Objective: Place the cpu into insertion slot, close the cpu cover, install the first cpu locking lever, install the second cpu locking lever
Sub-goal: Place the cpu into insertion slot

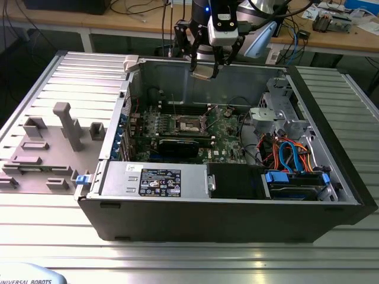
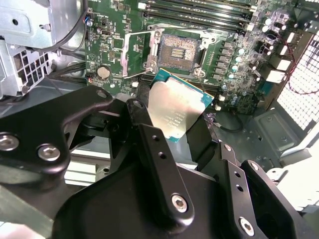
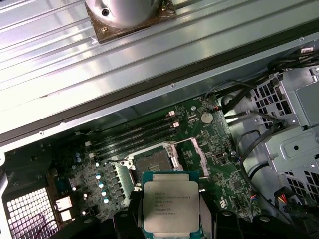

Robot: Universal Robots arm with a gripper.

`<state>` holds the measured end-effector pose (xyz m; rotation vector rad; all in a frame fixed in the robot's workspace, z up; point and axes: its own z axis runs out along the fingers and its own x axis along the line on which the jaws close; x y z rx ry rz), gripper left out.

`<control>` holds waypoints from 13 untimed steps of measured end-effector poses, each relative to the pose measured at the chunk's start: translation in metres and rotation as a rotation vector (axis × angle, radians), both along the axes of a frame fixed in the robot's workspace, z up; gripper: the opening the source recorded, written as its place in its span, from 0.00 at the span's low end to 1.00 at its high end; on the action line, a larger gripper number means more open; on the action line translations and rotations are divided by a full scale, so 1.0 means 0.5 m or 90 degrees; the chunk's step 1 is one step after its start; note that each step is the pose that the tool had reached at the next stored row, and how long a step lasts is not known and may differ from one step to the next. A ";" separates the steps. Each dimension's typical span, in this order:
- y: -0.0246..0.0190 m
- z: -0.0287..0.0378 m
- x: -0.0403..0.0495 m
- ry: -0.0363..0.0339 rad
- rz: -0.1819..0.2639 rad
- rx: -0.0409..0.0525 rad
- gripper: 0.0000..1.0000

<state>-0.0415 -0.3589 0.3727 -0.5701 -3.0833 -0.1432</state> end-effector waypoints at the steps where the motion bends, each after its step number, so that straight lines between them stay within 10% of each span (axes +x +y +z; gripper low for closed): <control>1: 0.0000 0.000 0.000 0.0000 -0.010 0.0001 0.54; 13: 0.0000 0.000 0.000 0.0000 -0.029 0.0001 0.54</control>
